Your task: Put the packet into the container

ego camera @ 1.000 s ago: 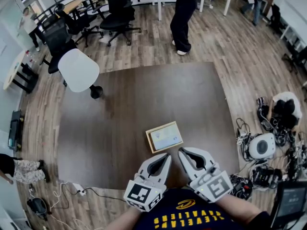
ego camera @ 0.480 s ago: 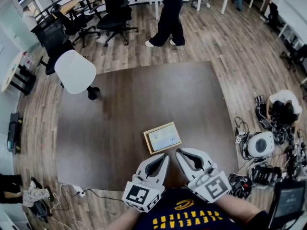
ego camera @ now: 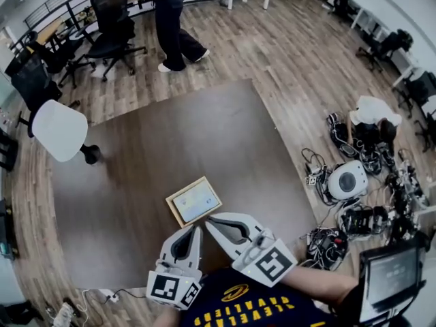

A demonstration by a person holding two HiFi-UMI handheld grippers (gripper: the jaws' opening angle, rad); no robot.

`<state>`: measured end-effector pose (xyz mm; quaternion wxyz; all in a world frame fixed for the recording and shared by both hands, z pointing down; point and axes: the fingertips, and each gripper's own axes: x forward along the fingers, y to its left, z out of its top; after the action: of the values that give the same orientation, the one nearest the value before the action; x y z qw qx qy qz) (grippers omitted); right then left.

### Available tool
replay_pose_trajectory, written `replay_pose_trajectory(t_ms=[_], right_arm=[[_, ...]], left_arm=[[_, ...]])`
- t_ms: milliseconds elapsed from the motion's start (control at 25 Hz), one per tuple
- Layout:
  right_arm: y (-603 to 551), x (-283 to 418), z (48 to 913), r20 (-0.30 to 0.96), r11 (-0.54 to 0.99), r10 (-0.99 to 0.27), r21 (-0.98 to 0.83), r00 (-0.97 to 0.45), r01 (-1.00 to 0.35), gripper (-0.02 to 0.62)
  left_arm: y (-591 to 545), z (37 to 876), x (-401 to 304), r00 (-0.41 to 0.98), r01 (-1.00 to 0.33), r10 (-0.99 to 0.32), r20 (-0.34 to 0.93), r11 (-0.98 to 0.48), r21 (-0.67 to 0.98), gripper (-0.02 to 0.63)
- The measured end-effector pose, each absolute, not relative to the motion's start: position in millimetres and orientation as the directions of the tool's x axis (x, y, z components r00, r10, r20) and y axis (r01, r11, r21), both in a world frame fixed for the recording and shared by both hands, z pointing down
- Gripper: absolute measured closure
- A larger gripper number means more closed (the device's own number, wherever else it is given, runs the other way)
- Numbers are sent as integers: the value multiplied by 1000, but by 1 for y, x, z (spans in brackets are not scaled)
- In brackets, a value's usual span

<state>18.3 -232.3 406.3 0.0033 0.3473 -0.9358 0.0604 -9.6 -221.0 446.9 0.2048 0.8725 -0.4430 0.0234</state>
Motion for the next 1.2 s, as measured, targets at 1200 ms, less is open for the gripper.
replay_pose_trajectory(t_ms=[1200], right_arm=[[-239,22,427,111,757,-631,-130,-768,-641,586]], left_arm=[[-226,469,-5,626,-772,-729,277,-530,350,607]])
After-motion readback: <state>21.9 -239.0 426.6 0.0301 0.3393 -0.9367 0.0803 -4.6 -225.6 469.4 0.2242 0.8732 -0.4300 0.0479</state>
